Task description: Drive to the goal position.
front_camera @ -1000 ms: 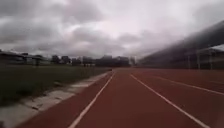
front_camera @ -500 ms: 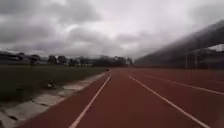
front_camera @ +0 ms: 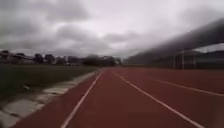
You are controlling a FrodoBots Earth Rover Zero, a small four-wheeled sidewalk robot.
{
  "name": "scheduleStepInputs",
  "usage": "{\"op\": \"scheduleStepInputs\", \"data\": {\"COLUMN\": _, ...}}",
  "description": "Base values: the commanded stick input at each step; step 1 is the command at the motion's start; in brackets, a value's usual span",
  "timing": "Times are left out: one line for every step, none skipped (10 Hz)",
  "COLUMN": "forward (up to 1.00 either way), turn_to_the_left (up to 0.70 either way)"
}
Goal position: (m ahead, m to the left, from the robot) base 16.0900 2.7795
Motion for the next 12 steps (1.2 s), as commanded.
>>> {"op": "scheduleStepInputs", "data": {"forward": 0.70, "turn_to_the_left": -0.13}}
{"op": "scheduleStepInputs", "data": {"forward": 0.70, "turn_to_the_left": 0.00}}
{"op": "scheduleStepInputs", "data": {"forward": 0.70, "turn_to_the_left": 0.00}}
{"op": "scheduleStepInputs", "data": {"forward": 0.70, "turn_to_the_left": 0.00}}
{"op": "scheduleStepInputs", "data": {"forward": 0.70, "turn_to_the_left": 0.00}}
{"op": "scheduleStepInputs", "data": {"forward": 0.70, "turn_to_the_left": 0.00}}
{"op": "scheduleStepInputs", "data": {"forward": 0.70, "turn_to_the_left": 0.00}}
{"op": "scheduleStepInputs", "data": {"forward": 0.70, "turn_to_the_left": 0.00}}
{"op": "scheduleStepInputs", "data": {"forward": 0.70, "turn_to_the_left": 0.00}}
{"op": "scheduleStepInputs", "data": {"forward": 0.70, "turn_to_the_left": 0.00}}
{"op": "scheduleStepInputs", "data": {"forward": 0.70, "turn_to_the_left": 0.00}}
{"op": "scheduleStepInputs", "data": {"forward": 0.70, "turn_to_the_left": 0.00}}
